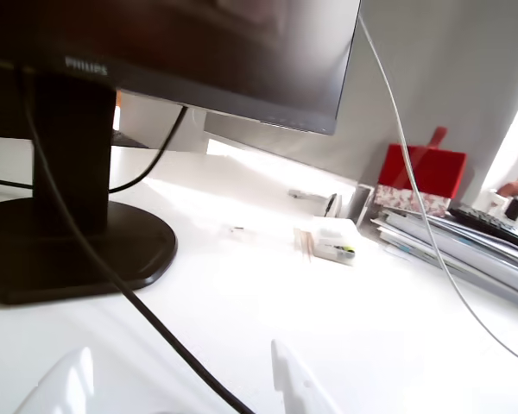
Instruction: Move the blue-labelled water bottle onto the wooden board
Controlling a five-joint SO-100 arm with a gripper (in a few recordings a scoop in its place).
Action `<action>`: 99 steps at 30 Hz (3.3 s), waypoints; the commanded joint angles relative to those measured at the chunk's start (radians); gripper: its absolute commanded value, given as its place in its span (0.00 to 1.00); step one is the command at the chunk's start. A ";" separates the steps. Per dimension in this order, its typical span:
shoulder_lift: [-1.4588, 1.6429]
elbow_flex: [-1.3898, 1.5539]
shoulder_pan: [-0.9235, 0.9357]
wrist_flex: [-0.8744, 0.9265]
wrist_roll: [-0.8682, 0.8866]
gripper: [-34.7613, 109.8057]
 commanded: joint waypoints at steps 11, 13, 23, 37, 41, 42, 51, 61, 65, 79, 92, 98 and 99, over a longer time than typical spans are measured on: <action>-0.109 -0.009 0.015 -0.195 -0.018 0.42; -0.129 -0.009 0.012 -0.219 -0.020 0.42; -0.153 -0.011 0.011 -0.258 -0.002 0.34; -0.089 -0.055 -0.011 -0.224 0.143 0.24; -0.051 -0.112 -0.023 -0.163 0.178 0.24; -0.032 -0.130 -0.026 -0.129 0.187 0.24; 0.097 -0.328 -0.035 0.155 0.264 0.24; 0.186 -0.537 -0.048 0.385 0.324 0.24; 0.179 -0.706 -0.071 0.522 0.348 0.24; 0.149 -0.796 -0.256 0.483 0.250 0.24; 0.061 -0.788 -0.423 0.348 0.161 0.24; 0.100 -0.630 -0.476 0.258 0.091 0.24; 0.132 -0.581 -0.486 0.250 0.091 0.24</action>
